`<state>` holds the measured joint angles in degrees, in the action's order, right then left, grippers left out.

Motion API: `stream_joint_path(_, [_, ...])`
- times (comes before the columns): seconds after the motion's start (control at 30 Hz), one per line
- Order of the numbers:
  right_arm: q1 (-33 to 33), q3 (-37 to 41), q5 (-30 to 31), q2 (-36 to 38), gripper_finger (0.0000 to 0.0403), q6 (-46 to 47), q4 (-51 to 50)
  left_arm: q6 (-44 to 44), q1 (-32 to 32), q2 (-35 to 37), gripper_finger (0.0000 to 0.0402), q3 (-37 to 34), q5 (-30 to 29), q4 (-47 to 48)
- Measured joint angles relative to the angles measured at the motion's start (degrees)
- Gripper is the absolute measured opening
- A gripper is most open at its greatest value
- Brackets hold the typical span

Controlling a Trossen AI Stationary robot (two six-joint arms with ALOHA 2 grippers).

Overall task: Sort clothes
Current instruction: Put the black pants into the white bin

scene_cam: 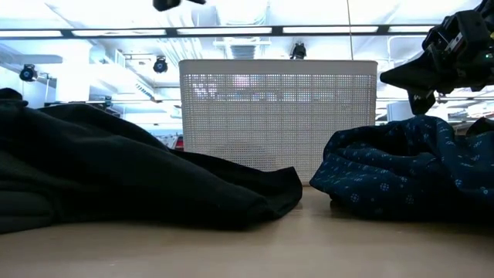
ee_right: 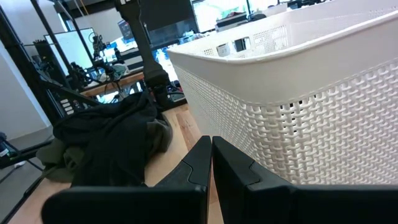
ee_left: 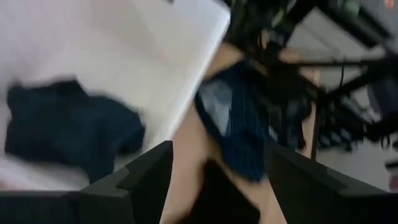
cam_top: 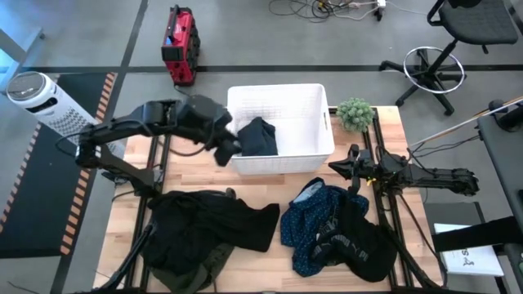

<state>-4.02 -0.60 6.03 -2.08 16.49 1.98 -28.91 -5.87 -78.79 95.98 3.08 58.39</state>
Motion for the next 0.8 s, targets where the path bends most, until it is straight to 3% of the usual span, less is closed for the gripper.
stream_joint_path(0.57, [0.0,0.0,0.0,0.0,0.0000,0.0,0.0,-14.2,25.3,-4.8,0.0259,-0.5,-0.9,24.3])
stream_joint_path(0.8, [0.0,0.0,0.0,0.0,0.0000,0.0,0.0,-19.0,29.6,-7.0,0.0256,-5.4,-4.1,26.8])
